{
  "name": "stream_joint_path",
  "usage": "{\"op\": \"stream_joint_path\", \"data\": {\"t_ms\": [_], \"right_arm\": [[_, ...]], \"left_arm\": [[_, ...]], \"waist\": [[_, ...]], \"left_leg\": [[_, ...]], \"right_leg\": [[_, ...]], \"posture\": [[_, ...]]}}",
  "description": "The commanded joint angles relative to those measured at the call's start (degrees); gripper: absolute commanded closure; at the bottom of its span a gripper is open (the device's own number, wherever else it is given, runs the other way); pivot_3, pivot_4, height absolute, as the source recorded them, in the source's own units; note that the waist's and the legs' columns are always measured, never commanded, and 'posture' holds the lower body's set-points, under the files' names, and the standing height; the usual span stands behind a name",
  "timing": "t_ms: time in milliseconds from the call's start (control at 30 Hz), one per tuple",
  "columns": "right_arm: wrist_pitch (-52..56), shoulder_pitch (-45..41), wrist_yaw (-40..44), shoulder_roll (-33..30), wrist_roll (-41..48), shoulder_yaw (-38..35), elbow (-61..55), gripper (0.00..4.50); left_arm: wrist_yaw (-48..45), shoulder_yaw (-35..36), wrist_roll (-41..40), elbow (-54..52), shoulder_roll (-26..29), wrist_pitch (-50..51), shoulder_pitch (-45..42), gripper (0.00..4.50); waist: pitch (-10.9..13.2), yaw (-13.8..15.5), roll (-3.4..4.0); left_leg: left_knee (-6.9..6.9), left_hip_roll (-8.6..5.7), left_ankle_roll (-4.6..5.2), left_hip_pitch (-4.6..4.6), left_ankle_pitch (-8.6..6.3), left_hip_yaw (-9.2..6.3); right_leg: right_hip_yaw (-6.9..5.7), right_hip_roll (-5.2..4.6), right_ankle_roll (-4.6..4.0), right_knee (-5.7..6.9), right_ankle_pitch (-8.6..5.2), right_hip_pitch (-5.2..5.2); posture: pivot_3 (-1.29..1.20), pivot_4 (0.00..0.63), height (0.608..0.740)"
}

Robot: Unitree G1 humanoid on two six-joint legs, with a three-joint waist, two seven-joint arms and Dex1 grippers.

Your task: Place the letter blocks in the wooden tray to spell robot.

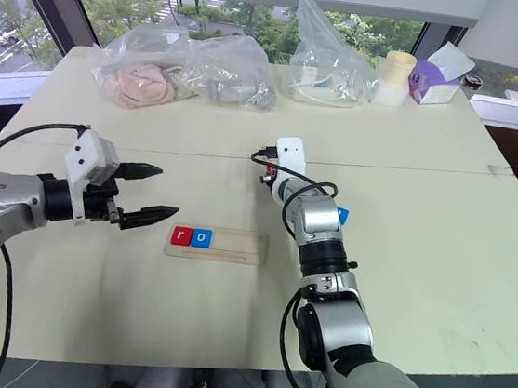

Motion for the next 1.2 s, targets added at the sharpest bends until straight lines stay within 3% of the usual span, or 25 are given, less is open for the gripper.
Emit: {"op": "stream_joint_path", "data": {"t_ms": [33, 133, 233, 333, 400, 500, 667, 833, 1067, 1200], "right_arm": [[-0.39, 0.8, 4.04, -1.11, 0.87, 2.38, -2.48, 3.35], [1.53, 1.83, 11.02, -5.47, 5.66, 1.11, -16.11, 3.35], [10.82, 5.76, 18.39, -14.58, 11.43, -0.18, -33.25, 3.35], [24.17, 11.84, 19.05, -21.57, 15.42, -5.56, -47.11, 3.35], [34.83, 15.64, 17.23, -22.74, 16.46, -10.8, -56.3, 3.35], [45.84, 20.41, 13.88, -20.49, 16.3, -15.53, -67.08, 3.35], [47.38, 37.42, 8.94, -14.79, 19.72, -15.56, -83.84, 3.35], [47.38, 44.93, 2.08, -9.89, 18.82, -13.53, -84.97, 3.35], [47.38, 46.16, -2.79, -3.65, 17.9, -12.88, -81.3, 3.35], [47.38, 45.43, -3.15, -1.01, 19.33, -14.2, -80.12, 1.4]], "left_arm": [[-0.19, 1.33, -0.02, -0.76, 0.08, -0.96, 0.41, 0.0], [-0.43, 1.37, -1.09, -1.78, -0.24, -0.32, 1.47, 0.0], [-0.61, 0.97, -2.23, -2.77, -0.61, 0.29, 1.83, 0.0], [-0.5, -0.45, -2.25, -3.2, -1.19, 0.26, 1.47, 0.0], [-0.46, -1.49, -2.01, -2.95, -1.55, 0.24, 0.69, 0.0], [-0.75, -3.04, -1.26, -2.4, -1.75, -0.11, -0.88, 0.0], [-1.59, -5.77, -0.03, -0.56, -2.09, -0.9, -5.06, 0.0], [-2.71, -9.44, 2.63, 1.28, -2.72, -2.92, -7.04, 0.0], [-3.03, -10.28, 3.8, 2.91, -3.86, -3.23, -8.68, 0.0], [-2.96, -9.37, 4.02, 2.51, -3.37, -3.16, -7.47, 0.0]], "waist": [[0.01, -0.02, 0.02], [0.08, 0.49, 0.12], [0.19, 1.59, 0.28], [0.16, 2.4, 0.23], [0.15, 2.87, 0.22], [0.19, 2.93, 0.27], [0.2, 3.3, 0.32], [0.17, 3.31, 0.27], [0.18, 3.44, 0.24], [0.16, 3.36, 0.21]], "left_leg": [[0.0, 0.0, 0.0, 0.0, 0.0, 0.0], [-0.04, 0.0, 0.0, -0.18, 0.0, 0.0], [-0.02, 0.0, 0.01, -0.68, 0.0, -0.06], [0.0, -0.01, 0.07, -0.93, -0.03, -0.08], [-0.03, 0.0, 0.1, -0.98, -0.06, -0.16], [-0.01, 0.0, 0.1, -1.04, -0.06, -0.11], [0.03, 0.06, 0.08, -0.89, -0.02, -0.15], [0.24, 0.02, 0.19, -0.77, 0.04, -0.04], [0.31, 0.0, 0.31, -0.76, 0.13, -0.04], [0.3, 0.01, 0.31, -0.76, 0.14, -0.04]], "right_leg": [[0.0, 0.0, 0.0, 0.0, 0.0, 0.0], [0.0, 0.0, 0.1, -0.01, 0.06, -0.21], [-0.07, -0.01, 0.2, -0.04, 0.11, -0.61], [-0.12, -0.01, 0.21, -0.11, 0.12, -0.77], [-0.18, -0.01, 0.2, -0.2, 0.11, -0.75], [-0.17, -0.03, 0.18, -0.25, 0.1, -0.81], [-0.24, 0.06, 0.08, -0.11, 0.04, -0.72], [-0.18, 0.13, 0.04, -0.14, 0.02, -0.51], [-0.18, 0.25, 0.19, -0.12, 0.08, -0.48], [-0.18, 0.38, 0.28, -0.12, 0.12, -0.48]], "posture": [[0.0, 0.15, 0.739], [0.0, 0.15, 0.739], [0.0, 0.15, 0.739], [0.0, 0.15, 0.739], [0.0, 0.15, 0.739], [0.0, 0.15, 0.739], [0.0, 0.15, 0.739], [0.0, 0.15, 0.739], [0.0, 0.15, 0.739], [0.0, 0.15, 0.739]]}}
